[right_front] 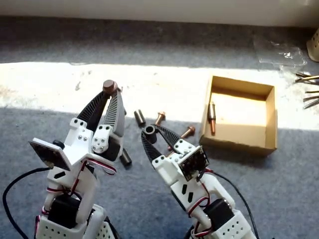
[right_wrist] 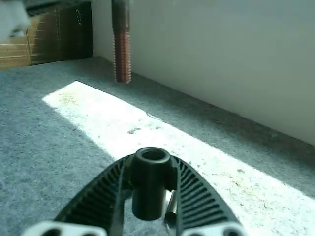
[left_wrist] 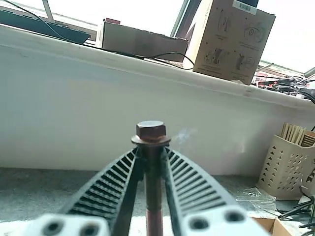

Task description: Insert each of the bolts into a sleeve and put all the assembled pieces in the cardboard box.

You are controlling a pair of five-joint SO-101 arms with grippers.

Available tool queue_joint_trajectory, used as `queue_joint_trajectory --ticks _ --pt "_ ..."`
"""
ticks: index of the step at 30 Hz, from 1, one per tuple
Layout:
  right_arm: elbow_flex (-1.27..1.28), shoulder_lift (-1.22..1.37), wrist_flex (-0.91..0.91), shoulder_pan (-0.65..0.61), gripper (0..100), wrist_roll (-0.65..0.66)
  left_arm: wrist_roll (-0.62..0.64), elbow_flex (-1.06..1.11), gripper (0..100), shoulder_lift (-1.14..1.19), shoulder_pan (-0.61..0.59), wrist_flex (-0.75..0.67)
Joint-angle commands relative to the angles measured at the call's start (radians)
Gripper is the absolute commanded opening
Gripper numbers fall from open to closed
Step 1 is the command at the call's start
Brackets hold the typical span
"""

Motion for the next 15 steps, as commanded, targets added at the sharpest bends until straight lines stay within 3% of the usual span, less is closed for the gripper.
queue_joint_trajectory --ticks 1,5,15 --pt "0.101 -0.012 0.001 0.015 0.5 -0.008 0.017 -0.013 1 -0.021 0.073 -0.028" --pt "0.101 -0.012 0.015 0.015 0.5 -0.008 0.012 -0.012 1 -0.021 0.159 -0.026" --pt "0.101 -0.012 0.044 0.015 0.5 -0.005 0.014 0.033 1 -0.021 0.170 -0.028"
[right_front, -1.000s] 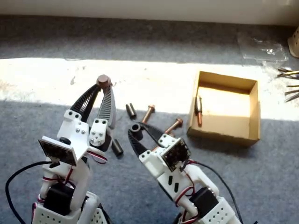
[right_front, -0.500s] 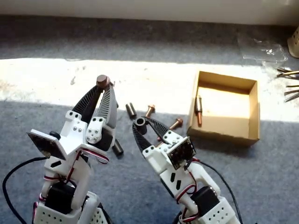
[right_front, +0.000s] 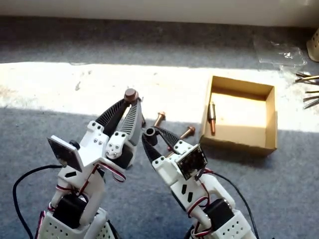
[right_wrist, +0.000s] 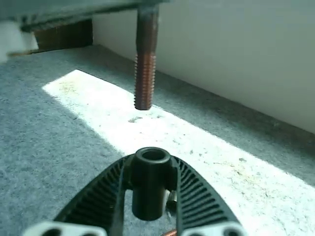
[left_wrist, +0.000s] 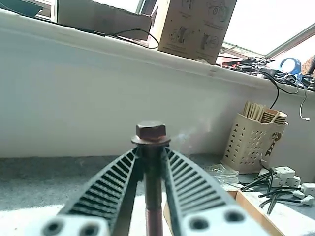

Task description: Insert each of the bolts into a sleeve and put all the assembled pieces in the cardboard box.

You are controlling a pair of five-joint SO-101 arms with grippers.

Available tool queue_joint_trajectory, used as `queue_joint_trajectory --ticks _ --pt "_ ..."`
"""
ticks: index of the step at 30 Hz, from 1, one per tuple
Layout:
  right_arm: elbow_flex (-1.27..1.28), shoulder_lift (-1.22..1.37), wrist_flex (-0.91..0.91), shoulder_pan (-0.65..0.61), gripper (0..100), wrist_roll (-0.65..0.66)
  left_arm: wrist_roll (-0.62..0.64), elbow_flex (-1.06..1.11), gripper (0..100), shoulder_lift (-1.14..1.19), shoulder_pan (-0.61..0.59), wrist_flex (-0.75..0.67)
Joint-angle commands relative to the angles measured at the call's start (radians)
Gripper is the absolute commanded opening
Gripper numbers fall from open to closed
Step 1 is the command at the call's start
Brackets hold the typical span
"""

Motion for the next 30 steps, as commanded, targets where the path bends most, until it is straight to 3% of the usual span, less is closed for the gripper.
queue_joint_trajectory --ticks 1,9,30 --pt "0.101 -0.012 -0.002 0.015 0.5 -0.005 0.009 -0.004 1 -0.021 0.021 -0.026" --pt "0.101 -0.012 -0.002 0.015 0.5 -0.003 0.006 0.039 1 -0.021 0.091 -0.028" --pt "0.101 -0.012 -0.004 0.015 0.5 -0.003 0.009 0.085 1 -0.021 0.093 -0.028"
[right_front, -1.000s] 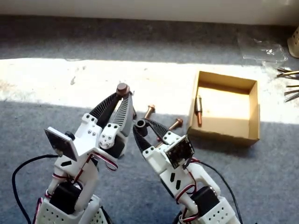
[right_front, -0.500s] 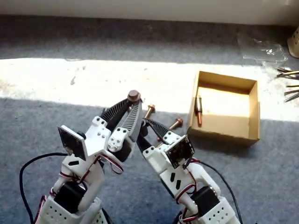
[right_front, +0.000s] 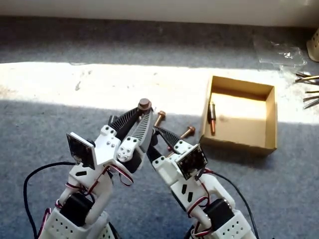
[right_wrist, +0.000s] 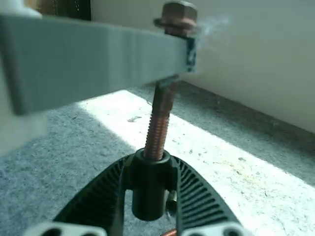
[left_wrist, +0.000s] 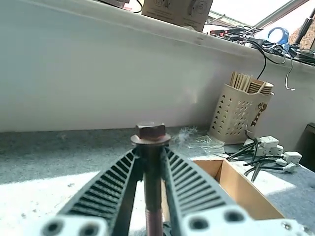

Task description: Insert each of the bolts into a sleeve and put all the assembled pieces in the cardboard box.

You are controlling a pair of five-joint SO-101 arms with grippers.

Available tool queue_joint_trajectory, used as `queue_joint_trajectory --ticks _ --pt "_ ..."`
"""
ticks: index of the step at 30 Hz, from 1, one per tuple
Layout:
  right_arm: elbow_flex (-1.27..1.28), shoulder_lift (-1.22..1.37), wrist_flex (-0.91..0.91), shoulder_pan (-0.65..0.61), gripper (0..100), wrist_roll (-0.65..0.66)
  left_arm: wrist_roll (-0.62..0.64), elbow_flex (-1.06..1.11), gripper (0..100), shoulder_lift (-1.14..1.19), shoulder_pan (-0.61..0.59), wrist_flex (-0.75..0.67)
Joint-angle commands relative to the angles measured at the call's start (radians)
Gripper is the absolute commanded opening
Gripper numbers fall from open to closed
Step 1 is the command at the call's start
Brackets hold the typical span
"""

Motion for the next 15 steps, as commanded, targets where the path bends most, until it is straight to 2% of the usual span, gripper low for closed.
queue_joint_trajectory --ticks 1,15 --pt "0.101 -0.012 -0.004 0.012 0.5 -0.003 0.005 0.005 1 -0.021 0.015 -0.028" --pt "0.101 -0.012 -0.004 0.012 0.5 -0.003 0.002 0.077 1 -0.021 0.015 -0.025"
